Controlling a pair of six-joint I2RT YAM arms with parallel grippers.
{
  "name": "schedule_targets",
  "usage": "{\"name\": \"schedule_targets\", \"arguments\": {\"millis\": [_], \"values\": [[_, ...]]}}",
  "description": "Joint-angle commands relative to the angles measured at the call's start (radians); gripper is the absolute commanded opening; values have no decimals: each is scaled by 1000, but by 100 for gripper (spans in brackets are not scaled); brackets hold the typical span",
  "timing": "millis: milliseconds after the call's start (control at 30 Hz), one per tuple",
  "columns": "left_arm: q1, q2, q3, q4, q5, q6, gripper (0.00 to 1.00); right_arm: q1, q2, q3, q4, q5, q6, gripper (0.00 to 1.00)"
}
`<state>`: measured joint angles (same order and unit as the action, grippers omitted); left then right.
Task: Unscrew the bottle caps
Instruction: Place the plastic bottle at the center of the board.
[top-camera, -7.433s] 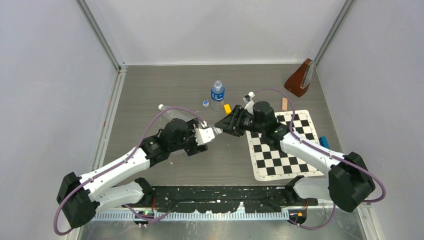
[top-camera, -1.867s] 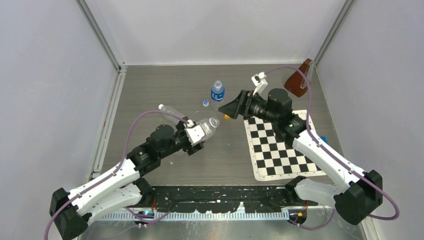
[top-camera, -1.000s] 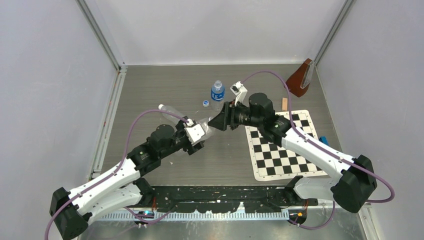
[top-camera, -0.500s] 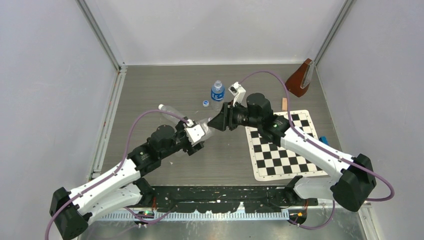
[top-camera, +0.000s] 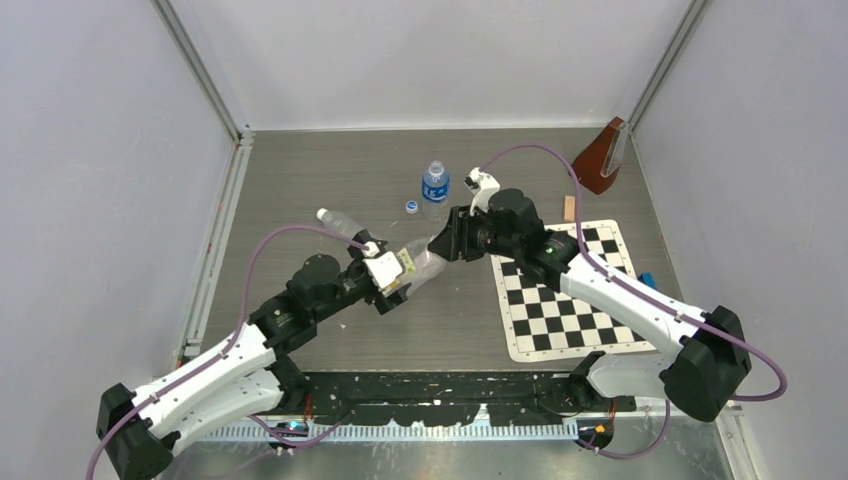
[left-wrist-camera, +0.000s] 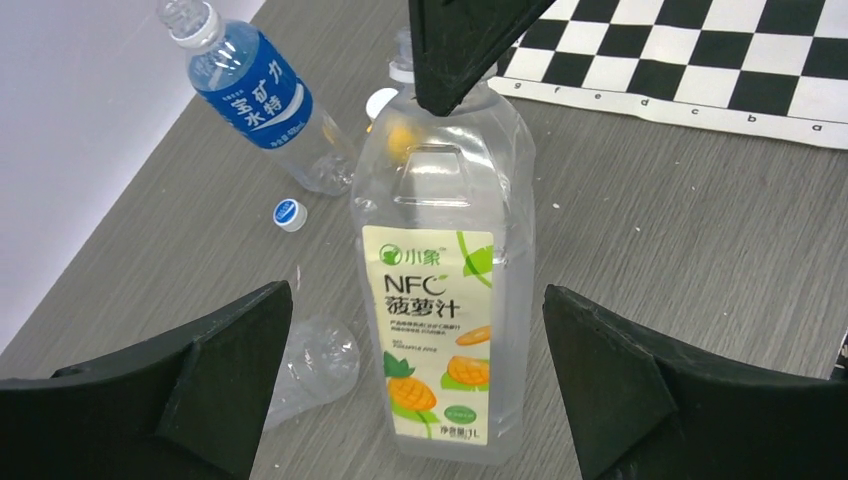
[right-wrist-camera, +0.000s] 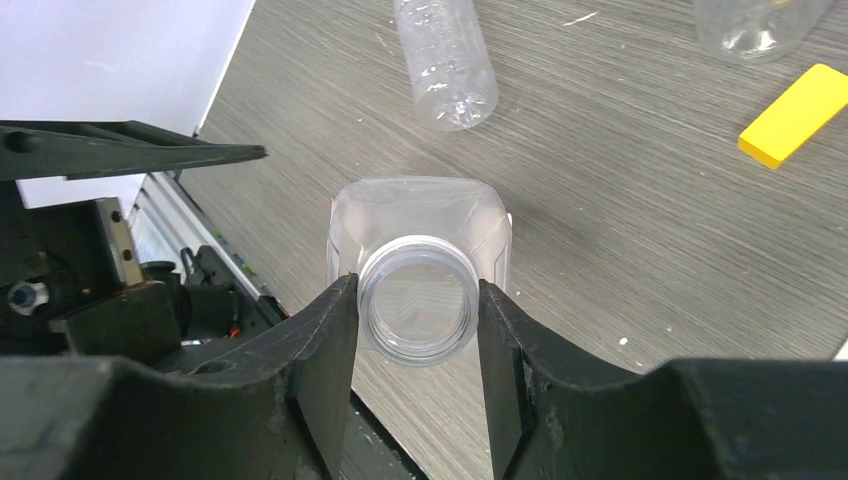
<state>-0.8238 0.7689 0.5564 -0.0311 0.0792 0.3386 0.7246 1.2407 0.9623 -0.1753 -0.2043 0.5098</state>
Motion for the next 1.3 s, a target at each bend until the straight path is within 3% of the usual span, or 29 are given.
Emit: {"name": "schedule_targets", "arguments": {"millis": [0,267,500,667,833,1033,1267], "values": [[-3,-59,-16,94,-39,-10,100,-1,-60,46,-9,62,-44,4],[-3,-153,-79,177,-243,-36,100,-1,-160,149,-278,260,-208,1],[-3,-134,-66,166,-256,-77,100,-2,-168,270,-480,515,-273,0],[-3,-99,-36,129,-252,-90,100,-12,-106,348,-531,675,-294,0],[-3,-88,-27,116,-207,-84,100,-69,4,445,-523,701,-311,0],[-3,-91,-27,103,-206,-89,100,-241,155,555,-464,588,-288,0],[-3,-100,-31,91,-193,-99,100,-306,311,658,-414,519,-279,0]]}}
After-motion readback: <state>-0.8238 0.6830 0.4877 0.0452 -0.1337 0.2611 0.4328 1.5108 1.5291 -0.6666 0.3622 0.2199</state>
